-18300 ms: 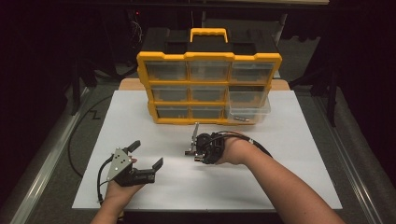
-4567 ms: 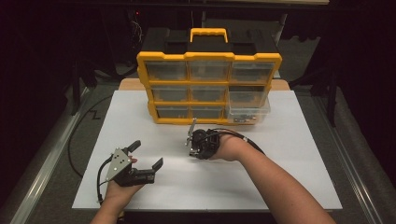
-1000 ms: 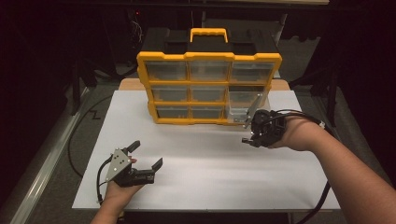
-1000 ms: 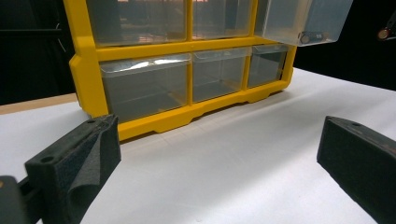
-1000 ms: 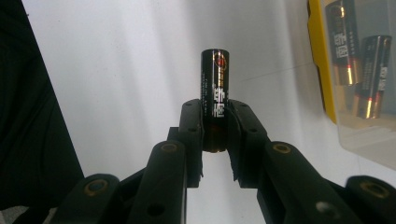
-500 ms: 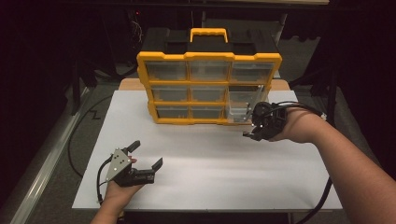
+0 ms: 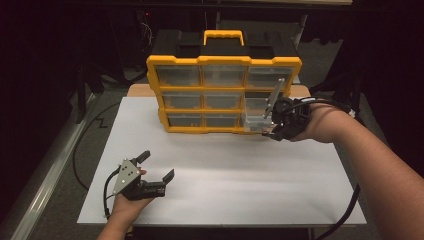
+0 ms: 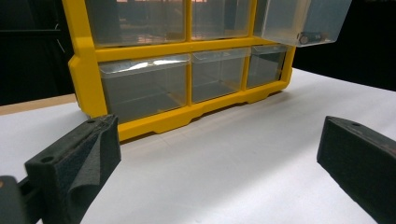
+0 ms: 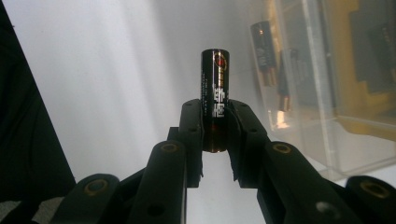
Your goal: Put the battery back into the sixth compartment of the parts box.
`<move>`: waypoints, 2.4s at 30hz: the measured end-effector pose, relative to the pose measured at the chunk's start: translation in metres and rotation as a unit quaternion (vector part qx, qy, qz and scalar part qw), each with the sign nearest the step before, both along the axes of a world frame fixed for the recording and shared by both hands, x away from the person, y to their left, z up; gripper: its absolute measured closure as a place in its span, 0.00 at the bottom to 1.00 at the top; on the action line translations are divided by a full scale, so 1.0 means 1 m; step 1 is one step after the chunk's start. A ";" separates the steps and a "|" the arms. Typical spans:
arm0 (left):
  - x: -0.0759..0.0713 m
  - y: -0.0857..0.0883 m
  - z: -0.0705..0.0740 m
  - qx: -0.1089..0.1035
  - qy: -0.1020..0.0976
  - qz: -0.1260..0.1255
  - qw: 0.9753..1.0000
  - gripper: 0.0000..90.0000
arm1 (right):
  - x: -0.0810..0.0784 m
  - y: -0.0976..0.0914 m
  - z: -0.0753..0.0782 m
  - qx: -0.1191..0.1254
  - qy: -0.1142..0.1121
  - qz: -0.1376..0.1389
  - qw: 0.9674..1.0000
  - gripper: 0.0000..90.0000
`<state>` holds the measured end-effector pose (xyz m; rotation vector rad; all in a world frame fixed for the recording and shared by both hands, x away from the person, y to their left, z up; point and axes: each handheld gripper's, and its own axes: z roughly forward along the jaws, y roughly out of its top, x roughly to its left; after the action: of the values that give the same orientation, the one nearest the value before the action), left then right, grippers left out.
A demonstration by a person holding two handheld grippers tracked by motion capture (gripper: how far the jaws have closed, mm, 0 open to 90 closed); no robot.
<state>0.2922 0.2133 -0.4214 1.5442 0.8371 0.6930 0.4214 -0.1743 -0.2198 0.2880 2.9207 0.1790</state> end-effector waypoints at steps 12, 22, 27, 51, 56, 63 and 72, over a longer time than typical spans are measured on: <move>0.000 0.000 0.000 0.000 0.000 0.000 1.000 0.01 | 0.012 0.003 0.020 0.007 -0.012 -0.007 1.000 0.88; 0.000 0.000 0.000 -0.001 0.000 -0.001 1.000 0.01 | 0.023 0.003 0.026 0.007 -0.020 -0.013 1.000 0.88; 0.000 0.000 0.000 -0.001 0.000 -0.002 1.000 0.01 | 0.030 0.008 0.026 0.006 -0.022 -0.015 1.000 0.88; 0.000 0.000 0.000 -0.003 0.001 -0.003 1.000 0.01 | 0.057 0.030 0.028 -0.007 -0.035 -0.023 0.999 0.88; 0.000 0.000 0.000 -0.002 0.001 -0.003 1.000 0.01 | 0.062 0.029 0.024 -0.015 -0.030 -0.035 0.999 0.88; 0.000 -0.001 0.000 -0.001 0.002 -0.004 1.000 0.01 | 0.064 0.028 0.019 -0.008 -0.024 -0.028 0.999 0.88; 0.000 -0.001 0.000 -0.002 0.002 -0.004 1.000 0.01 | 0.065 0.024 0.022 -0.002 -0.025 -0.036 0.999 0.88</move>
<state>0.2925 0.2126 -0.4218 1.5439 0.8346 0.6830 0.4863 -0.1499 -0.1983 0.3817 2.8559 0.1680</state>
